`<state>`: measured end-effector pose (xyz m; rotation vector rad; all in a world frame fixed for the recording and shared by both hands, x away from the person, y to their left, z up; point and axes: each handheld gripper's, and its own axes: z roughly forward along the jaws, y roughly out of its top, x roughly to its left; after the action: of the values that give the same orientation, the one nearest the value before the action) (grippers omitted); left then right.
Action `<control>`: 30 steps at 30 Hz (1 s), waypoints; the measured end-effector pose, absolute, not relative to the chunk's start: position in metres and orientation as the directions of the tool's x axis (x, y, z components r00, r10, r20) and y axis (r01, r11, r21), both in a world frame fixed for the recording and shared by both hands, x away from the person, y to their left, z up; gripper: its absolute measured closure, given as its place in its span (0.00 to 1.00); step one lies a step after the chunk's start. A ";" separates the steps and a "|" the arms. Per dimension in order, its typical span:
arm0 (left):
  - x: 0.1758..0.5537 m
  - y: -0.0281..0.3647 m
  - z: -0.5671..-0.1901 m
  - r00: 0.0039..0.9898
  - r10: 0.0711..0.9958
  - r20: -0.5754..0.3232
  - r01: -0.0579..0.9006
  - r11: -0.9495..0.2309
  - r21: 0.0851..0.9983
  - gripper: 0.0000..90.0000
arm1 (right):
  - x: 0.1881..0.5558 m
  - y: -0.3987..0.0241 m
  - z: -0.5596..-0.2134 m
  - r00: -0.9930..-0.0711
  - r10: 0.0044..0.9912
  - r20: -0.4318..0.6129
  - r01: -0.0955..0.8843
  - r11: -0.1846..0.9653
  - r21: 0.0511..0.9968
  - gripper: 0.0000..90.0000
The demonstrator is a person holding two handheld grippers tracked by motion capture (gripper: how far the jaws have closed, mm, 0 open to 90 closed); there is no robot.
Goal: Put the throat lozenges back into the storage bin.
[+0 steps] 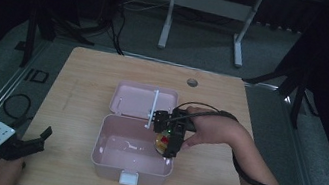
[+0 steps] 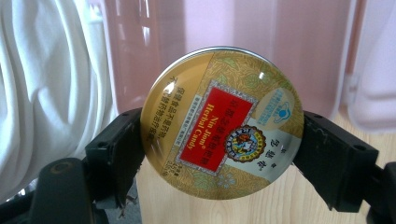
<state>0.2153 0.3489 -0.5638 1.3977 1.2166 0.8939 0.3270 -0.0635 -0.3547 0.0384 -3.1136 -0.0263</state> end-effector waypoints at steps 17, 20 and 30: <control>0.216 0.349 -0.564 0.212 0.973 -0.090 0.207 0.045 0.977 0.02 | 0.329 -0.043 -0.389 -0.995 -0.061 0.076 -0.062 0.998 -0.010 0.22; 0.216 0.349 -0.564 0.212 0.973 -0.088 0.206 0.043 0.978 0.02 | 0.328 -0.040 -0.399 -0.994 -0.068 0.085 -0.070 0.997 -0.015 0.22; 0.216 0.349 -0.564 0.213 0.973 -0.089 0.207 0.044 0.977 0.02 | 0.329 -0.035 -0.431 -0.990 -0.085 0.117 -0.089 0.996 -0.031 0.22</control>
<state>0.2157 0.3486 -0.5638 1.4012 1.2150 0.8911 0.3287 -0.0351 -0.4315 0.1317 -3.0226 0.0547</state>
